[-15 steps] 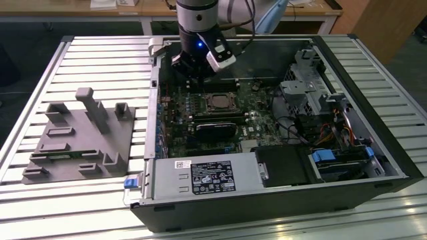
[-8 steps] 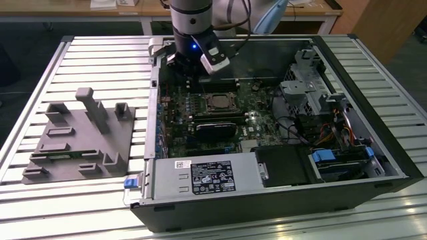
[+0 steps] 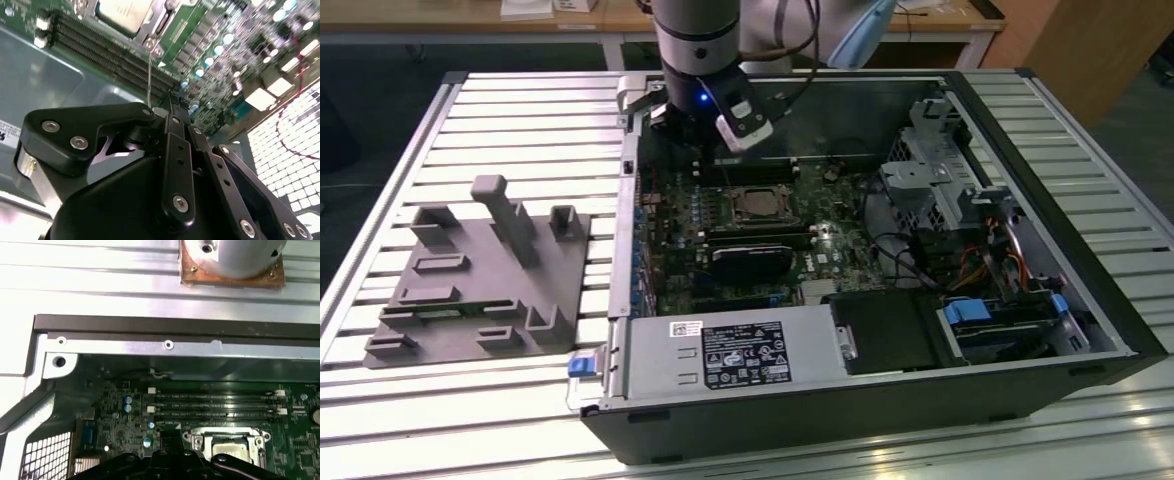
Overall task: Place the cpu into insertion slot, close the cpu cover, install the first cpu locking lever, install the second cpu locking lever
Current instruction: 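Install the first cpu locking lever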
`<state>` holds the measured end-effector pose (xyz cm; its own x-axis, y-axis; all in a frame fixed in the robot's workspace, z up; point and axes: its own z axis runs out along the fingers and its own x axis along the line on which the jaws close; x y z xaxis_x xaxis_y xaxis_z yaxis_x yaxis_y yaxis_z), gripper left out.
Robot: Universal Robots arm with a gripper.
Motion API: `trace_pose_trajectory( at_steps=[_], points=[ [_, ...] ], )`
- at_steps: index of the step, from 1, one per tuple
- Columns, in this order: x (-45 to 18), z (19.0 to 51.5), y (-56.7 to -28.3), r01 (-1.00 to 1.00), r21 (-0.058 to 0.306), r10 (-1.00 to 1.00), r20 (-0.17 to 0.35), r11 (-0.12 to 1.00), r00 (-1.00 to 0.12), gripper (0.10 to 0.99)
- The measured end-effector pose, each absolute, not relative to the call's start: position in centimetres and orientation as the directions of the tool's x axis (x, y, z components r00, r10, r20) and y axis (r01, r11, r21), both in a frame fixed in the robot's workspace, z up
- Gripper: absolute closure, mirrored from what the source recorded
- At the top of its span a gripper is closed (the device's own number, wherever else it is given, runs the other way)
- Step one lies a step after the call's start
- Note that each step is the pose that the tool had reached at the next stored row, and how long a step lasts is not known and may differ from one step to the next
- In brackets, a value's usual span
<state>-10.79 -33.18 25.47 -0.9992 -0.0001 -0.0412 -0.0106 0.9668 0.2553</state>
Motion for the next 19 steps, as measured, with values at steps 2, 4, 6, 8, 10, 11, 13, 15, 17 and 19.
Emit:
trace_pose_trajectory(
  at_steps=[2, 4, 6, 8, 10, 11, 13, 15, 17, 19],
  points=[
    [-10.8, 25.3, -33.2, -0.011, 0.266, 0.000, -0.041, 0.964, -0.999, 0.980],
    [-10.8, 25.1, -33.2, -0.010, 0.270, 0.001, -0.041, 0.963, -0.999, 0.980],
    [-10.8, 24.9, -33.2, -0.011, 0.271, 0.001, -0.041, 0.962, -0.999, 0.980],
    [-10.7, 24.9, -33.2, -0.011, 0.271, 0.000, -0.041, 0.962, -0.999, 0.980],
    [-10.6, 24.8, -33.2, -0.011, 0.271, 0.001, -0.041, 0.962, -0.999, 0.980],
    [-10.5, 24.8, -33.2, -0.011, 0.271, 0.001, -0.041, 0.962, -0.999, 0.980],
    [-10.3, 24.8, -33.2, -0.011, 0.271, 0.001, -0.041, 0.962, -0.999, 0.980],
    [-10.1, 24.7, -33.1, -0.011, 0.271, 0.001, -0.041, 0.962, -0.999, 0.980],
    [-9.8, 24.7, -33.1, -0.011, 0.271, 0.001, -0.041, 0.962, -0.999, 0.980],
    [-9.4, 24.7, -33.1, -0.010, 0.271, 0.001, -0.041, 0.962, -0.999, 0.980]
  ],
)
